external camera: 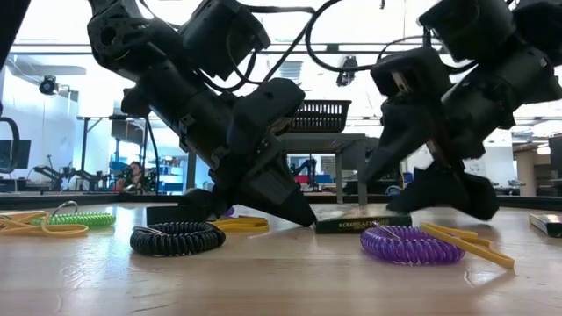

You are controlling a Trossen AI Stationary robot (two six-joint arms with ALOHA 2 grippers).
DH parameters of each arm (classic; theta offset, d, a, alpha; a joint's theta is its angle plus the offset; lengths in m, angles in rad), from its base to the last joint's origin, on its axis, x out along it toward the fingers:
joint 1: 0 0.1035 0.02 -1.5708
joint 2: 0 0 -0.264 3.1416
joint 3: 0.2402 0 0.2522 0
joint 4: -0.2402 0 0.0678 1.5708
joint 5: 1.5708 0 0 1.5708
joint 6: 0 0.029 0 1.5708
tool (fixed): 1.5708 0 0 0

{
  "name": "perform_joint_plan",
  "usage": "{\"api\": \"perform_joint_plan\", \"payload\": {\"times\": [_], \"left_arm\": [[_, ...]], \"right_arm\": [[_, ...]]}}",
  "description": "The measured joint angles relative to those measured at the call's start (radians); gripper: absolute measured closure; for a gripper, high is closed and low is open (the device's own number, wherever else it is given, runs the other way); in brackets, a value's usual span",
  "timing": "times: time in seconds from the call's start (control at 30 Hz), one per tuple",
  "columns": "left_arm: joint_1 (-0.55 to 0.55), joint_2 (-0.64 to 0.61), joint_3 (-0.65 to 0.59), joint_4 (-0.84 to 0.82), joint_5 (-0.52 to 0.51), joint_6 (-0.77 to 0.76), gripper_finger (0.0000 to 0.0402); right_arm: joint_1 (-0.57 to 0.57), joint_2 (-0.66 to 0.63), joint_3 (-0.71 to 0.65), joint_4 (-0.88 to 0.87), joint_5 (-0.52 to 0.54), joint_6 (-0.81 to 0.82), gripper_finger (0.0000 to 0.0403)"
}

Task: Pick & Place Office Desk Supplies
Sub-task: Put the crayon boxes into the bottom black bin on the shelf

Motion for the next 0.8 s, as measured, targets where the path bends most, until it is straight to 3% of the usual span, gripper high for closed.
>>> {"api": "perform_joint_plan", "payload": {"times": [0.2,0.27,0.4,0.6,0.8], "left_arm": [[0.0,0.002,0.0,0.012,0.001,-0.001,0.0399],[0.0,0.002,0.0,0.011,0.001,-0.001,0.0399],[0.001,0.002,0.0,0.015,0.001,-0.001,0.0399],[0.001,0.002,0.0,0.035,0.001,0.0,0.0399],[0.0,-0.001,0.002,0.02,0.024,0.0,0.0399]], "right_arm": [[0.01,-0.134,0.031,0.052,-0.004,-0.035,0.0184],[0.02,-0.159,0.029,-0.038,0.015,-0.035,0.0184],[0.024,-0.096,0.019,-0.184,0.028,0.026,0.0184],[0.023,0.013,0.022,-0.057,-0.002,0.026,0.0184],[0.021,0.019,0.022,-0.037,-0.018,-0.019,0.0184]]}}
